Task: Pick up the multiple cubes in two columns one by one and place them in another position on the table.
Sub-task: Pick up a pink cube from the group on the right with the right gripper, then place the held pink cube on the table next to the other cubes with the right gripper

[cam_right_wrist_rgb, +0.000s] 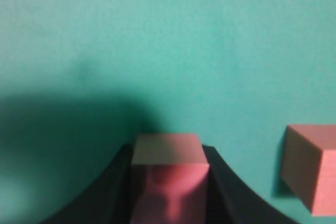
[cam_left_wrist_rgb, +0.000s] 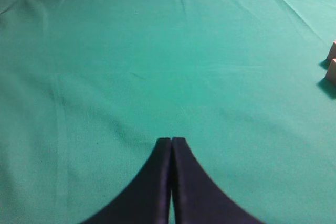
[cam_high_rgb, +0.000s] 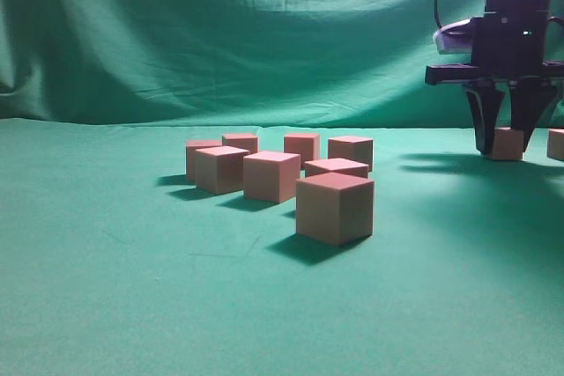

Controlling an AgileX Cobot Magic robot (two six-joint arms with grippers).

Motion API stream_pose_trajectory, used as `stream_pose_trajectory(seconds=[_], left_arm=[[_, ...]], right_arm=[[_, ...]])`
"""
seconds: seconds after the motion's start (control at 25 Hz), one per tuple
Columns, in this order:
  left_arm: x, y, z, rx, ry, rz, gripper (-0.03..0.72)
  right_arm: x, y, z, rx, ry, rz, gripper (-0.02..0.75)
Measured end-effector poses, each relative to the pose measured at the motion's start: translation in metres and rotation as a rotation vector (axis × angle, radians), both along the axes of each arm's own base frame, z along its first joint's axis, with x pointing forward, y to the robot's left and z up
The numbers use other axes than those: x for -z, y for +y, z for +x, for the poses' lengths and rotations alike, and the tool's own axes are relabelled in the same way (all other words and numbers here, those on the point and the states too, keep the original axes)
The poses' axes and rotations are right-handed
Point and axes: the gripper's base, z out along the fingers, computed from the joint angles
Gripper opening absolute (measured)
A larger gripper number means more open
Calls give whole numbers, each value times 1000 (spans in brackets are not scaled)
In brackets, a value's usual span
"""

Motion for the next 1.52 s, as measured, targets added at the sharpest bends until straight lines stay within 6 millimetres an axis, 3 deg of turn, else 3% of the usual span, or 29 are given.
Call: stream_pose_trajectory(seconds=[0.2,0.4,0.68,0.76,0.84,1.04,1.36,1.52], left_arm=[[0,0,0,0,0,0,0],[0,0,0,0,0,0,0],[0,0,0,0,0,0,0],[0,0,0,0,0,0,0],[0,0,0,0,0,0,0],[0,0,0,0,0,0,0],[0,0,0,0,0,0,0],[0,0,0,0,0,0,0]], right_arm=[[-28,2,3,5,-13,21,262],[-99,5,-4,-25,-161,87,262],[-199,25,-59,-111,-366,149,262],[-222,33,-83,-149,-407,166,262],[-233,39,-107,-184,-415,176,262],[-225,62,-170,-316,-337,182,262],[-158,118,-251,-616,-93,123,262],[-141,145,-278,-743,-74,124,262]])
